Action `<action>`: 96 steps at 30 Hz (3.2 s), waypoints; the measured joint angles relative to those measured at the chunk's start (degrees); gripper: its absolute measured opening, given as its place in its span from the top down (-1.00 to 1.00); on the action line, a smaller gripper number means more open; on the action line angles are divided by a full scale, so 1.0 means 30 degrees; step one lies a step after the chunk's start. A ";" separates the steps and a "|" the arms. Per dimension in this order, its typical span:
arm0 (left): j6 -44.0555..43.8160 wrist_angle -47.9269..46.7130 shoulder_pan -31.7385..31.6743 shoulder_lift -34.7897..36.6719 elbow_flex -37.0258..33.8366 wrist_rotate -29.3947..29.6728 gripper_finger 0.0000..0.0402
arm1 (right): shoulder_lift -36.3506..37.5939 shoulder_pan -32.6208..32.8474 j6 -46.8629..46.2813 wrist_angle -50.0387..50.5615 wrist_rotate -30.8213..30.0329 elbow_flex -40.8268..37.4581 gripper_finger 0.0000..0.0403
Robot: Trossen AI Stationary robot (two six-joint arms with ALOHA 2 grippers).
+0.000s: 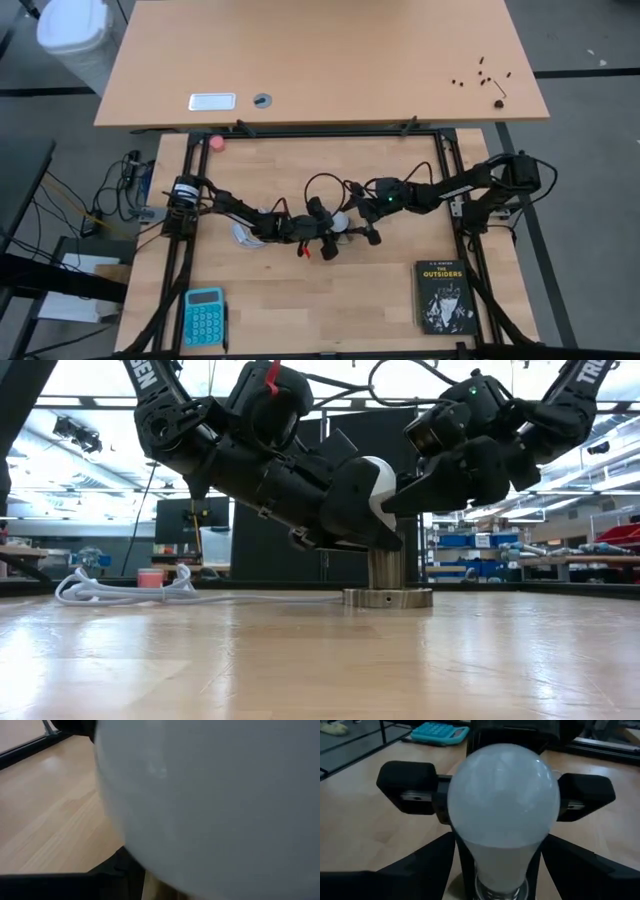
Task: Screw lightbulb
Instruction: Insert the white lightbulb into the silver lamp
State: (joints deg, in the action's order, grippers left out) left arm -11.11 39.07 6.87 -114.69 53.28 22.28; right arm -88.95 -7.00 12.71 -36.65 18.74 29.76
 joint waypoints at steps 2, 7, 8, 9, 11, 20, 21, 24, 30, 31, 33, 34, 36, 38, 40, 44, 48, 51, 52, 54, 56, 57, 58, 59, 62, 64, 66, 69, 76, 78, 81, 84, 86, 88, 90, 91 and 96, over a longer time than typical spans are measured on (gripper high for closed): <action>-0.0001 0.0000 0.0000 0.0000 0.0000 -0.0027 0.11 | 0.0007 0.0113 -0.0116 -0.0412 -0.0076 -0.0004 -0.51; -0.0007 0.0015 0.0000 0.0000 0.0000 -0.0044 0.11 | -0.0054 0.0254 -0.0126 -0.0735 -0.0305 -0.0004 -0.47; -0.0007 0.0047 -0.0005 0.0000 0.0000 -0.0118 0.11 | -0.0216 0.0261 -0.0147 -0.1059 -0.0303 0.0002 -0.45; -0.0007 0.0070 -0.0007 0.0000 -0.0007 -0.0241 0.11 | -0.0394 0.0261 -0.0167 -0.1278 -0.0296 0.0005 -0.44; -0.0005 0.0106 -0.0007 -0.0007 -0.0007 -0.0377 0.11 | -0.0996 0.0298 -0.0174 -0.2241 -0.0290 0.0008 -0.42; -0.0007 0.0095 0.0000 -0.0007 -0.0015 -0.0479 0.11 | -0.1824 0.0312 -0.0720 -0.3625 0.0198 0.0007 -0.20; -0.0007 0.0107 0.0000 -0.0007 -0.0015 -0.0493 0.11 | -0.1746 0.0312 -0.0796 -0.3505 0.0196 0.0007 -0.15; -0.0011 0.0083 0.0000 -0.0007 -0.0015 -0.0473 0.11 | -0.1731 0.0298 -0.1138 -0.3215 0.0158 0.0000 -0.03; -0.0023 0.0057 0.0107 -0.0022 -0.0007 -0.0143 0.11 | -0.1581 0.0298 -0.2078 -0.3663 0.0080 -0.0733 0.06; -0.0036 0.0029 0.0146 -0.0022 -0.0007 -0.0011 0.11 | -0.1560 0.0298 -0.2276 -0.4331 0.0009 -0.1083 0.07; -0.0050 0.0023 0.0231 -0.0022 -0.0007 0.0192 0.11 | -0.1384 0.0298 -0.2706 -0.5852 -0.0385 -0.1962 0.07; -0.0065 0.0013 0.0266 -0.0022 -0.0007 0.0261 0.11 | -0.1355 0.0301 -0.2823 -0.6685 -0.0639 -0.2336 0.07; -0.0095 0.0013 0.0337 -0.0022 -0.0007 0.0424 0.11 | -0.1355 0.0334 -0.3066 -0.7969 -0.1296 -0.2986 0.07; -0.0095 0.0069 0.0350 -0.0029 -0.0007 0.0514 0.11 | -0.1355 0.0334 -0.3272 -0.8429 -0.1736 -0.3162 0.07; -0.0088 0.0102 0.0350 -0.0036 -0.0007 0.0546 0.11 | -0.1355 0.0383 -0.3336 -0.8490 -0.1883 -0.3091 0.07; -0.0087 0.0126 0.0350 -0.0036 -0.0012 0.0566 0.11 | -0.1454 0.0939 -0.2643 -0.8039 -0.2343 -0.2490 0.07; -0.0092 0.0163 0.0386 -0.0036 -0.0015 0.1028 0.11 | -0.1472 0.1379 -0.2229 -0.7311 -0.2412 -0.2209 0.07; -0.0065 0.0284 0.0379 -0.0044 -0.0022 0.1075 0.11 | -0.1509 0.1447 -0.1943 -0.6866 -0.2900 -0.2222 0.07; -0.0069 0.0300 0.0379 -0.0051 -0.0022 0.1107 0.11 | -0.1582 0.1323 -0.1886 -0.6757 -0.2957 -0.2230 0.07; -0.0073 0.0328 0.0379 -0.0058 -0.0022 0.1129 0.11 | -0.1639 0.1131 -0.2100 -0.6517 -0.2921 -0.2243 0.07; -0.0066 0.0348 0.0379 -0.0058 -0.0022 0.1178 0.11 | -0.1632 0.1068 -0.2083 -0.6425 -0.3048 -0.2244 0.07; -0.0066 0.0390 0.0379 -0.0058 -0.0022 0.1188 0.11 | -0.1632 0.1042 -0.2026 -0.6154 -0.3328 -0.2241 0.07; -0.0066 0.0447 0.0379 -0.0067 -0.0022 0.1214 0.11 | -0.1632 0.0945 -0.1973 -0.5978 -0.3512 -0.2237 0.07; -0.0074 0.0459 0.0379 -0.0073 -0.0033 0.1361 0.11 | -0.1615 0.0851 -0.1923 -0.5883 -0.3559 -0.2237 0.07; -0.0444 0.0472 0.0355 -0.0073 -0.0044 0.1676 0.11 | -0.1617 0.0808 -0.1902 -0.5530 -0.3544 -0.2237 0.07; -0.0659 0.0488 0.0372 -0.0073 -0.0044 0.1704 0.11 | -0.1625 0.0813 -0.2404 -0.5294 -0.3525 -0.2151 0.07; -0.0837 0.0503 0.0372 -0.0073 -0.0044 0.1841 0.11 | -0.1625 0.0808 -0.3029 -0.4870 -0.3514 -0.1879 0.07; -0.0978 0.0495 0.0372 -0.0073 -0.0044 0.1983 0.11 | -0.1625 0.0856 -0.4187 -0.3558 -0.3541 -0.1152 0.07; -0.1384 0.0415 0.0437 -0.0073 -0.0058 0.2564 0.11 | -0.1559 0.1704 -0.5131 -0.0559 -0.5031 0.0313 0.08; -0.1402 0.0423 0.0437 -0.0073 -0.0058 0.2581 0.11 | -0.1559 0.2092 -0.5762 -0.0544 -0.5935 0.0321 0.09; -0.1535 0.0412 0.0437 -0.0073 -0.0058 0.2521 0.11 | -0.1566 0.2708 -0.6882 -0.0484 -0.7244 0.0335 0.11; -0.1736 0.0408 0.0437 -0.0073 -0.0051 0.2395 0.11 | -0.1566 0.3461 -0.7589 -0.0417 -0.8910 0.0335 0.12; -0.1742 0.0408 0.0437 -0.0066 -0.0051 0.2372 0.11 | -0.1583 0.3975 -0.8047 -0.0387 -1.0051 0.0335 0.11; -0.1763 0.0415 0.0473 -0.0066 -0.0044 0.2368 0.11 | -0.1589 0.4449 -0.8371 -0.0340 -1.1173 0.0335 0.11; -0.1792 0.0410 0.0530 -0.0066 -0.0031 0.2377 0.11 | -0.1603 0.4790 -0.8383 -0.0351 -1.1598 0.0335 0.11; -0.1792 0.0408 0.0539 -0.0066 -0.0029 0.2356 0.11 | -0.1603 0.4898 -0.8200 -0.0361 -1.1606 0.0335 0.11; -0.1792 0.0372 0.0695 -0.0051 -0.0022 0.2273 0.11 | -0.1603 0.4996 -0.7727 -0.0345 -1.0973 0.0335 -0.02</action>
State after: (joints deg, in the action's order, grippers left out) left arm -16.49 40.18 8.96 -114.85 53.21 29.10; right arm -93.76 7.99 -10.47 -37.69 -14.18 30.76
